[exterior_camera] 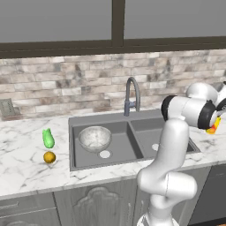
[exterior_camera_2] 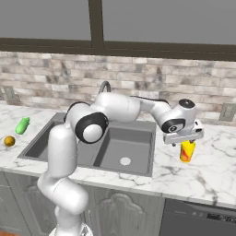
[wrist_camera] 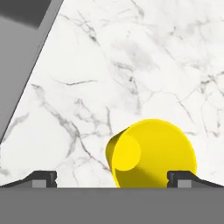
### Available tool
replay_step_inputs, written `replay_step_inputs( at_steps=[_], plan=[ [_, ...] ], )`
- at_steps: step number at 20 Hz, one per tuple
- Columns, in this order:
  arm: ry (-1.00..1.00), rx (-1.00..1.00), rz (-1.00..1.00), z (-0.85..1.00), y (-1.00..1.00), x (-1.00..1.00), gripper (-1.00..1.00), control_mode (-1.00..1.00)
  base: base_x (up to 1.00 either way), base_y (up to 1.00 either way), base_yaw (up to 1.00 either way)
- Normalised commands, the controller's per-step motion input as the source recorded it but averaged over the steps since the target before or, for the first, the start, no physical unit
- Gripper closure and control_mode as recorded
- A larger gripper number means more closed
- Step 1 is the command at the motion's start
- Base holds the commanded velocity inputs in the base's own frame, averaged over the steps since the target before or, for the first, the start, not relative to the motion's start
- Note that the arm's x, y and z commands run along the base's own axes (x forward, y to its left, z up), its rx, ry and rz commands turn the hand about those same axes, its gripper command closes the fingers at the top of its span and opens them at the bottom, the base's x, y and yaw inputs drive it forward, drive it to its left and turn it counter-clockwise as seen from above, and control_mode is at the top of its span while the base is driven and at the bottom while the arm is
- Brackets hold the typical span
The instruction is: Remove the lemon and corn from the sink. Then move the bowl and cup from the counter to the sink for washing.
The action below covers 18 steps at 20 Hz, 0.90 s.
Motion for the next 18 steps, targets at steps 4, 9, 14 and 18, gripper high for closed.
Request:
replay_step_inputs(
  at_steps=[4,9,14,18],
  plan=[
    [0.15,-0.02,-0.05,-0.07,0.02,0.12,-1.00,-1.00,0.00,0.00,0.00],
    [0.14,0.00,-0.02,-0.08,0.00,0.14,-1.00,-1.00,0.00,0.00,0.00],
    [0.09,0.00,0.00,-0.06,-0.06,0.11,-1.00,-1.00,0.00,0.00,0.00],
    [0.11,0.00,0.00,-0.05,-0.14,0.06,-1.00,-1.00,0.00,0.00,0.00]
  ],
)
